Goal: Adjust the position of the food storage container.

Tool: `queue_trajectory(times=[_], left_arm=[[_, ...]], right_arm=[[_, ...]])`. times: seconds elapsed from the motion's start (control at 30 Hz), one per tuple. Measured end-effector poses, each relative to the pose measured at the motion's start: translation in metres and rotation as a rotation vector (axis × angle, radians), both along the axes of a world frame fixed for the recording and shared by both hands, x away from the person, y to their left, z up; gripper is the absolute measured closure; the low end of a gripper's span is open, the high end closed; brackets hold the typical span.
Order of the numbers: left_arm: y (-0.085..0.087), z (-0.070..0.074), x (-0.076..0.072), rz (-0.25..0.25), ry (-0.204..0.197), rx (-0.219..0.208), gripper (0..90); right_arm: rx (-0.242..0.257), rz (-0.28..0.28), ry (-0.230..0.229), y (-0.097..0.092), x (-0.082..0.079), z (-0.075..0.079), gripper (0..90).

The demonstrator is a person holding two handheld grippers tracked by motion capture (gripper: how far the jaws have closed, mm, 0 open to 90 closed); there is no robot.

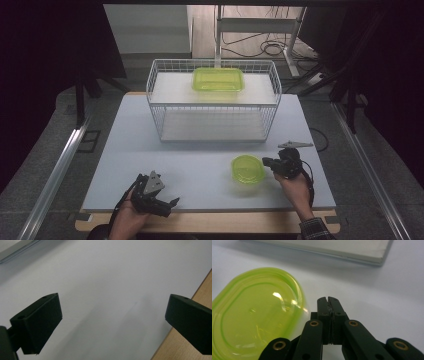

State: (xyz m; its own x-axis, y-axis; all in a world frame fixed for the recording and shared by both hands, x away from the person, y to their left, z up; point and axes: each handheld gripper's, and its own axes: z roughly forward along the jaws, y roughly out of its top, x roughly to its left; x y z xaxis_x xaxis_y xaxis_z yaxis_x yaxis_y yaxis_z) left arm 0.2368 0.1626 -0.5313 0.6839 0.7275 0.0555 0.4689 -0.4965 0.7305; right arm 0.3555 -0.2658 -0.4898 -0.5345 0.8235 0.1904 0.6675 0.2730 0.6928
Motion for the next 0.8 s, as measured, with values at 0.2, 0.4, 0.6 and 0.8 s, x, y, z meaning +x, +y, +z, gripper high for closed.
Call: queue_trajectory(times=[0.2,0.4,0.6,0.8], left_arm=[[0.0,0.0,0.0,0.001,0.002,0.005,0.6],[0.0,0.0,0.0,0.003,0.002,0.01,0.5],[0.0,-0.001,0.0,0.003,0.004,0.012,0.5],[-0.001,-0.001,0.0,0.003,0.004,0.015,0.5]], right_arm=[[-0.001,0.024,0.05,-0.005,-0.01,-0.006,88.2],[0.031,0.067,0.102,0.002,-0.018,-0.013,88.2],[0.032,0.102,0.117,0.019,-0.017,-0.018,88.4],[0.056,0.132,0.12,0.035,-0.013,-0.021,88.3]])
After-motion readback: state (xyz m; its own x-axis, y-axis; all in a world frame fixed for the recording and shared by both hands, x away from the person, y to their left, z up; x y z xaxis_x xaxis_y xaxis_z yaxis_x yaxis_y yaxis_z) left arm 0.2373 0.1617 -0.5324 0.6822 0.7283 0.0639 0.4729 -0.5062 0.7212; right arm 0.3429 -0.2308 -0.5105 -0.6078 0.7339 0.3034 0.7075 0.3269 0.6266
